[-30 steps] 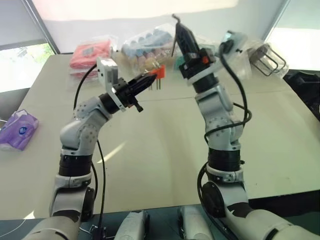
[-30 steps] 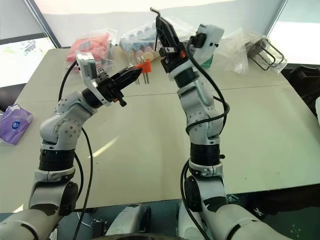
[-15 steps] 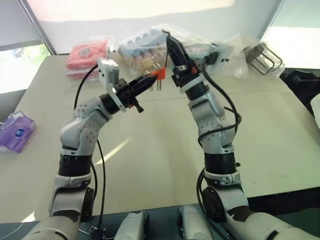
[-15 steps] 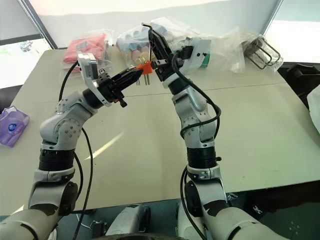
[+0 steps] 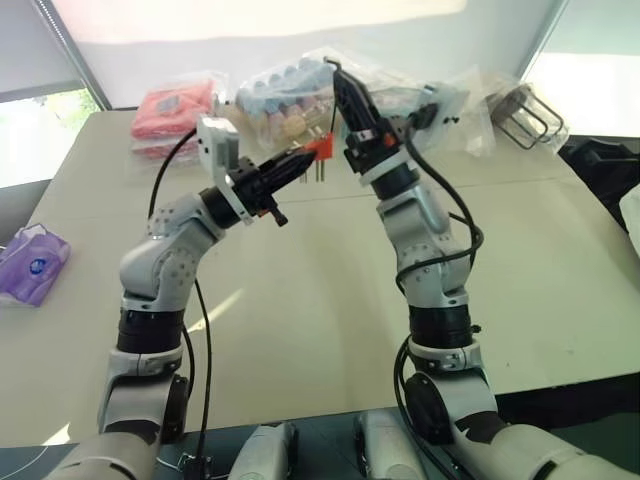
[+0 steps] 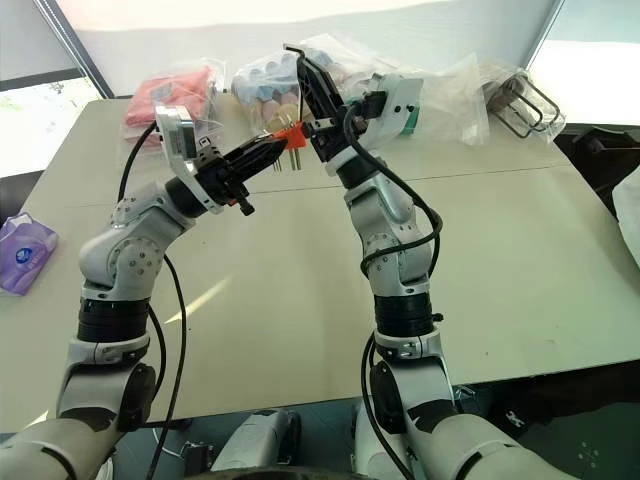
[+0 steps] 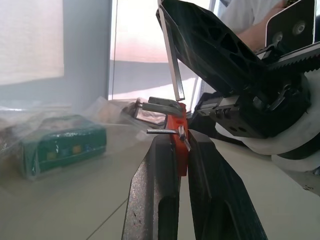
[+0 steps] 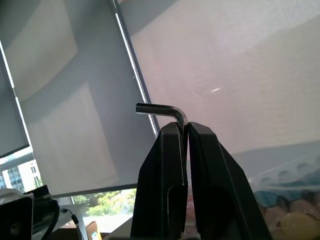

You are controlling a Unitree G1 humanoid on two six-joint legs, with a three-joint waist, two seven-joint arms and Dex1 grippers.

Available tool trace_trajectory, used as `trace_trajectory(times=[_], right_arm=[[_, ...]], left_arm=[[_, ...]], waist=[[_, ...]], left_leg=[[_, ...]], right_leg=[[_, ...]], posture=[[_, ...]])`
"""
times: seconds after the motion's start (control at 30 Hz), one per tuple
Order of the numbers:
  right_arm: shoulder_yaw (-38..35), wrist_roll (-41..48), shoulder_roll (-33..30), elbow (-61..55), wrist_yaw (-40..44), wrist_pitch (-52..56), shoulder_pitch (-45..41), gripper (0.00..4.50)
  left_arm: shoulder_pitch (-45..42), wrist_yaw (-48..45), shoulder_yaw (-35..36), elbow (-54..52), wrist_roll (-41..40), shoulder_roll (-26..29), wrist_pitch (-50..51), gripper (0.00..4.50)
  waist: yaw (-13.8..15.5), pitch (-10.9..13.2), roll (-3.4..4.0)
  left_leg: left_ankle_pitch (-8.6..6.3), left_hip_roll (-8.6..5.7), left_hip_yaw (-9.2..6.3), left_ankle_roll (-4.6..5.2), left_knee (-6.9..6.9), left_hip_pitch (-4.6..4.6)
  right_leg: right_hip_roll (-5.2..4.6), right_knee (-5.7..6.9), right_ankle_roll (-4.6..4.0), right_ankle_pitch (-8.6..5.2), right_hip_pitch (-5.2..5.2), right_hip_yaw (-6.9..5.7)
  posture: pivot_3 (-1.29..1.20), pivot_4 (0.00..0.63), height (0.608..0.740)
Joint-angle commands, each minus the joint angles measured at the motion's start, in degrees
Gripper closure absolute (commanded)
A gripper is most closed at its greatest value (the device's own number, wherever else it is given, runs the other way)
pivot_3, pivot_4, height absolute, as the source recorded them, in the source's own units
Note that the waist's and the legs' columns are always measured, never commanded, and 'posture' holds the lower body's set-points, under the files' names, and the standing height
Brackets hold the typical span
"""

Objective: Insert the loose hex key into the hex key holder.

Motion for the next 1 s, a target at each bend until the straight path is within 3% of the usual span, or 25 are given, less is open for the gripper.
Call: trace_trajectory(times=[0.03, 1.0], right_arm=[[0.86, -0.15, 0.17, -1.22, 0.39, -0.9, -1.33, 4.42], [0.85, -0.41, -1.11, -1.37, -0.02, -1.45, -0.3, 4.42]], left_arm=[[-0.84, -0.37, 0.57, -2.4, -0.9, 0.37, -0.09, 4.5], [-2.22, 0.06, 1.56, -1.2, -1.29, 0.05, -0.13, 4.5]], waist=[[0.0, 0.0, 0.0], [0.01, 0.0, 0.0]], left_leg=[[0.0, 0.0, 0.0, 0.0, 0.0, 0.0], [0.0, 0.0, 0.0, 0.0, 0.0, 0.0]], right_leg=[[0.0, 0.0, 0.0, 0.0, 0.0, 0.0], [0.0, 0.0, 0.0, 0.0, 0.0, 0.0]], posture=[[0.0, 0.15, 0.74], [0.0, 0.15, 0.74]])
